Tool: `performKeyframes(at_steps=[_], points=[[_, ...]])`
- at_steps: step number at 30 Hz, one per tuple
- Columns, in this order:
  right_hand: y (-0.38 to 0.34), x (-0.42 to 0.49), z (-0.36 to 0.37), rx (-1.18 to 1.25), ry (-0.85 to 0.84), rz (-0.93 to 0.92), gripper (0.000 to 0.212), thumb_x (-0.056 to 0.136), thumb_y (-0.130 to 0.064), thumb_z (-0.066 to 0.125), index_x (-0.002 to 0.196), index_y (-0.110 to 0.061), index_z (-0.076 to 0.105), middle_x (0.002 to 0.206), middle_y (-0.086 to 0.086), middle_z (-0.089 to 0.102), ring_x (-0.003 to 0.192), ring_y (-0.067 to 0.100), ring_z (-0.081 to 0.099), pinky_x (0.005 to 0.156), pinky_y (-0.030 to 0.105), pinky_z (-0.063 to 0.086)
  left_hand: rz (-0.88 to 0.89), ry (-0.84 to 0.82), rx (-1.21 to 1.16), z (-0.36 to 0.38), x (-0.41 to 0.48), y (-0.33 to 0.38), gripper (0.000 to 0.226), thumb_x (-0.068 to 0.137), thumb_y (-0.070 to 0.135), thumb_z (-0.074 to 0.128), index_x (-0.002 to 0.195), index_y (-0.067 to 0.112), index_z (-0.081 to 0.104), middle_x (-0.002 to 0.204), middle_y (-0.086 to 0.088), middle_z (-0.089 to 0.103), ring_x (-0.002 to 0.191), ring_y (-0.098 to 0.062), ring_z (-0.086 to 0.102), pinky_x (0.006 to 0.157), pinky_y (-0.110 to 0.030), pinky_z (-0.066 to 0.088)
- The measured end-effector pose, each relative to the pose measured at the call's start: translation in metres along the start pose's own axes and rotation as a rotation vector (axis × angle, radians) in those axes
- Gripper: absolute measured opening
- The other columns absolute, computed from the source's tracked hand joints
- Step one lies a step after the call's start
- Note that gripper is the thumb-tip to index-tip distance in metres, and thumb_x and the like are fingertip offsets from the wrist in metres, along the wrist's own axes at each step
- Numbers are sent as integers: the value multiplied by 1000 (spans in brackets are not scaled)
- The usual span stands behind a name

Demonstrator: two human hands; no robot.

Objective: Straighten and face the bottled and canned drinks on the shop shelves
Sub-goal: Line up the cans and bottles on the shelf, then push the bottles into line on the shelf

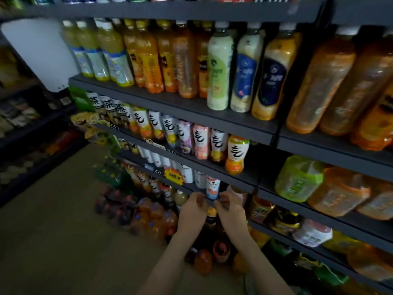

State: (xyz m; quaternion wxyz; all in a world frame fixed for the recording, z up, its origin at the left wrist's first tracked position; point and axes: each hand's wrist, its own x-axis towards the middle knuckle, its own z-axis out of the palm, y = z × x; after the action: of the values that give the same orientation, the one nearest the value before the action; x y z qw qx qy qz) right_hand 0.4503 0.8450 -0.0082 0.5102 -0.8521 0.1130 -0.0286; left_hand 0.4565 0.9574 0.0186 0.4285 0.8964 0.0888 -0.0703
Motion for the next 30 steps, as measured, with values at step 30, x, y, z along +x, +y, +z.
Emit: performKeyframes(at_steps=[30], points=[[204,79,66,54,760,542,68,78,-18,75,130,2,37,129,18,40,121,33,35,94,41,39,184,-387,32,178,126,-93,37,93,21,53,130,19,47,115,-5,63,101,-21,60,71,-22,41]])
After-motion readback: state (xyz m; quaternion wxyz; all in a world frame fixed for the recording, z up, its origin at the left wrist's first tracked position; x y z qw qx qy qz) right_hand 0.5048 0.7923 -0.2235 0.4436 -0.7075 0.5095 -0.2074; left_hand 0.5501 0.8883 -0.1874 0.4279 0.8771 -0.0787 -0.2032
